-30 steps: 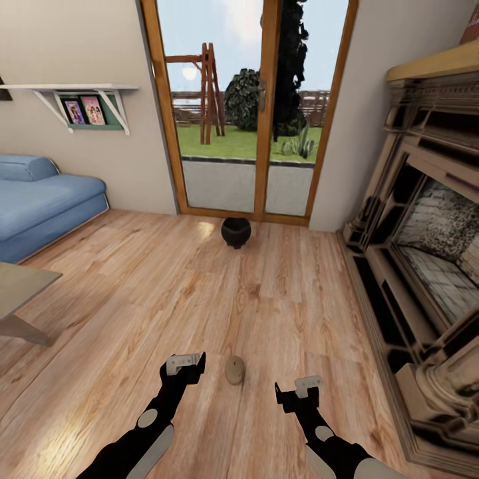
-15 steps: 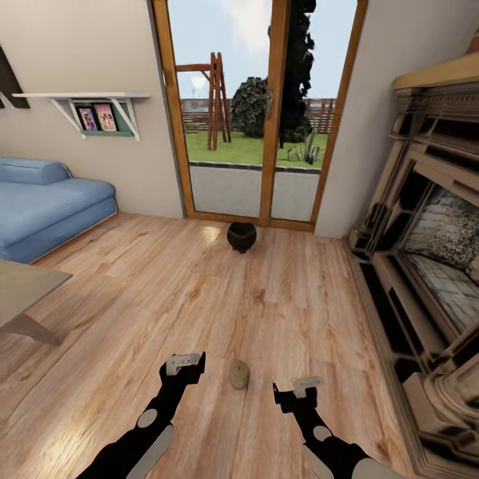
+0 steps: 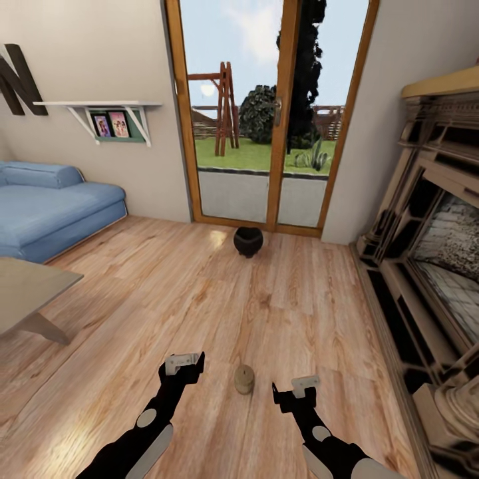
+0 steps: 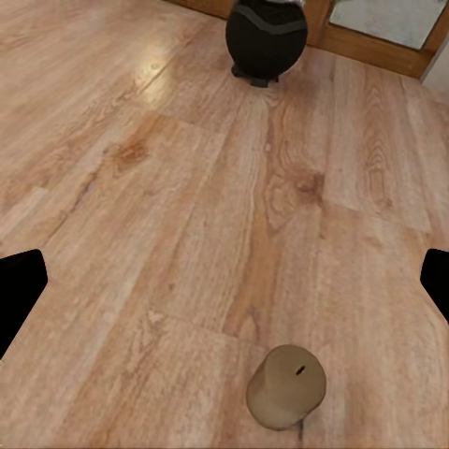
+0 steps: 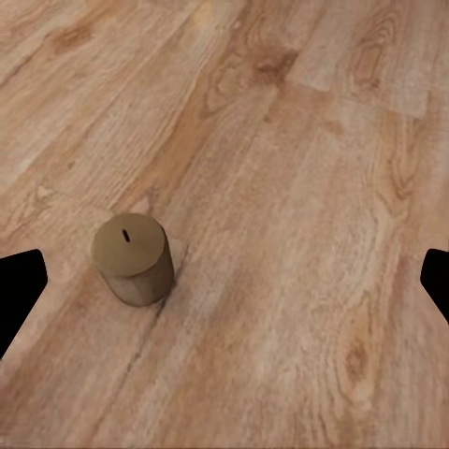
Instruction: Place each of the two pumpkins and all three candles from the living room inside a cabinet in the living room (use any cabinet), then make sure every cabinet is closed, and position the cauldron so it is next to a table in the living room.
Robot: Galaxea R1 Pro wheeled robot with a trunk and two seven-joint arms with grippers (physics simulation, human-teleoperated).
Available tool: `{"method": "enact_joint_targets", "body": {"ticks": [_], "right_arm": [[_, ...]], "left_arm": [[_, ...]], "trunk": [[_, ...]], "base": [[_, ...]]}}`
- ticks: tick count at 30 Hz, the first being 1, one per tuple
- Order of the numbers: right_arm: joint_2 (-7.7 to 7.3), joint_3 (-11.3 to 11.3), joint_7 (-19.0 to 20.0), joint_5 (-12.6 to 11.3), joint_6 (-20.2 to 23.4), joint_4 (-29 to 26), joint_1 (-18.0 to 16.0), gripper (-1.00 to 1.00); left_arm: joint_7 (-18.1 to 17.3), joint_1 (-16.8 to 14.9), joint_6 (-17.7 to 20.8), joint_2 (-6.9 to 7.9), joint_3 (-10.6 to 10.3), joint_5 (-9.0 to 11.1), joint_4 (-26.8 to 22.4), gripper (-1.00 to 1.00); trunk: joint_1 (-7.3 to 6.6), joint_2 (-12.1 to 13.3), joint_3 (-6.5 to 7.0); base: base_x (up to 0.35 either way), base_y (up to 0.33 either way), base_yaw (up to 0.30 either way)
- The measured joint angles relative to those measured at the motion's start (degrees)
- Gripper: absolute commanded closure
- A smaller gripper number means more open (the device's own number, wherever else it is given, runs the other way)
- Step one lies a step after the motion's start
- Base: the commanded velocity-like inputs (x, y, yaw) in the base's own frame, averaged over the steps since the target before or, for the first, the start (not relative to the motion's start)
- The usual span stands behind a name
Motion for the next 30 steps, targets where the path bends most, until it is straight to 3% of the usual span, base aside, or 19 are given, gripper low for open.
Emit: {"method": "enact_joint_targets", "body": {"ticks": [7,18,22,27,30], "right_arm": [[0.04,0.1,0.0,0.0,0.0,0.1,0.0,-1.00],[0.09,0.1,0.0,0.1,0.0,0.0,0.0,-1.00],[-0.08,0.2,0.5,0.2,0.0,-0.1,-0.2,-1.00],[-0.01,0.3,0.2,0.8,0.3,-0.2,0.1,-1.00],[0.11,0.3,-0.1,0.8,0.4,0.0,0.2,-1.00]], "left_arm": [[0.0,0.0,0.0,-0.07,0.0,0.0,0.1,-1.00],[-0.2,0.0,0.0,-0.09,0.0,0.0,0.2,-1.00],[1.0,0.9,-1.2,-1.38,-1.3,-1.3,1.5,-1.00],[1.6,1.5,-0.1,-3.00,-2.9,-2.6,2.8,-1.00],[1.6,1.6,-0.1,-3.17,-2.8,-2.6,3.6,-1.00]], "trunk": [[0.00,0.0,0.64],[0.00,0.0,1.26],[0.00,0.0,1.26],[0.00,0.0,1.26],[0.00,0.0,1.26]], "base": [[0.041,0.000,0.093],[0.198,0.000,0.057],[0.000,0.000,0.000],[0.000,0.000,0.002],[0.000,0.000,0.154]]}}
